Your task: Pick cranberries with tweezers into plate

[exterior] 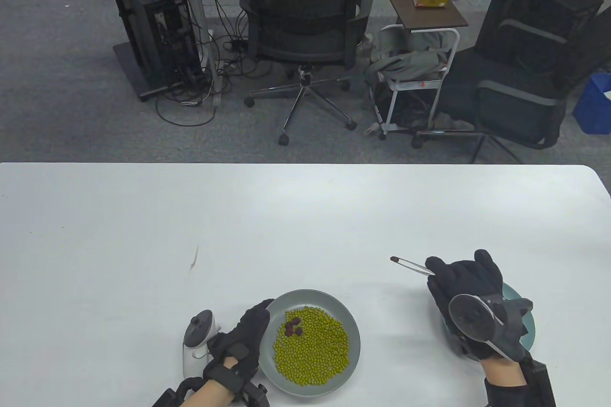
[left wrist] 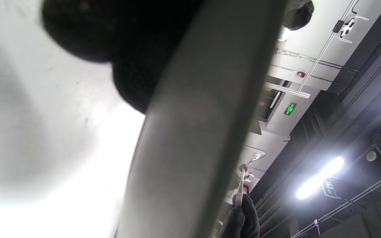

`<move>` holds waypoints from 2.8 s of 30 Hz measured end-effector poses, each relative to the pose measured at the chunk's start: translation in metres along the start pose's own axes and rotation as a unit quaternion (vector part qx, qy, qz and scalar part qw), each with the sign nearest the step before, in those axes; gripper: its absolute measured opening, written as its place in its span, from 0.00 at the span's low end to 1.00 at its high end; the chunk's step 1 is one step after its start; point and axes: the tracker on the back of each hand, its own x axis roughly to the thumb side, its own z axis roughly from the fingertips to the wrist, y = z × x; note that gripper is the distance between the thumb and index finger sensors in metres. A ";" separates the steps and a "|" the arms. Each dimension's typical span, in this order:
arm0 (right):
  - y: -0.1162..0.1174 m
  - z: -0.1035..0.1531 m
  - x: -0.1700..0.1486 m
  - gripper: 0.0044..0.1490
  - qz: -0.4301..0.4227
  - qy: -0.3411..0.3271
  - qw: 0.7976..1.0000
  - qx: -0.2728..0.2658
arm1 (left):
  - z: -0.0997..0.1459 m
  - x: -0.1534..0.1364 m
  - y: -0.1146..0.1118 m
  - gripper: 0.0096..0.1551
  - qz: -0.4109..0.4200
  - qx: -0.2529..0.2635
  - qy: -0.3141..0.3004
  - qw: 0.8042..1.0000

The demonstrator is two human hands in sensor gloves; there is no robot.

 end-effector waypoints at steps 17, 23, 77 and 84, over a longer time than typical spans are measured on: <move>0.027 0.007 -0.145 0.29 0.066 0.302 0.934 0.178 | 0.000 -0.001 -0.002 0.35 0.003 -0.003 0.004 1.000; 0.037 0.012 -0.158 0.28 0.087 0.327 0.910 0.239 | 0.000 -0.002 -0.003 0.35 0.002 -0.003 0.006 1.000; 0.052 0.000 -0.021 0.32 0.009 0.078 0.992 0.103 | 0.000 -0.004 -0.007 0.35 0.013 -0.010 0.017 1.000; 0.052 0.007 0.017 0.32 0.001 0.010 0.997 0.081 | -0.001 -0.005 -0.007 0.35 0.010 -0.011 0.018 1.000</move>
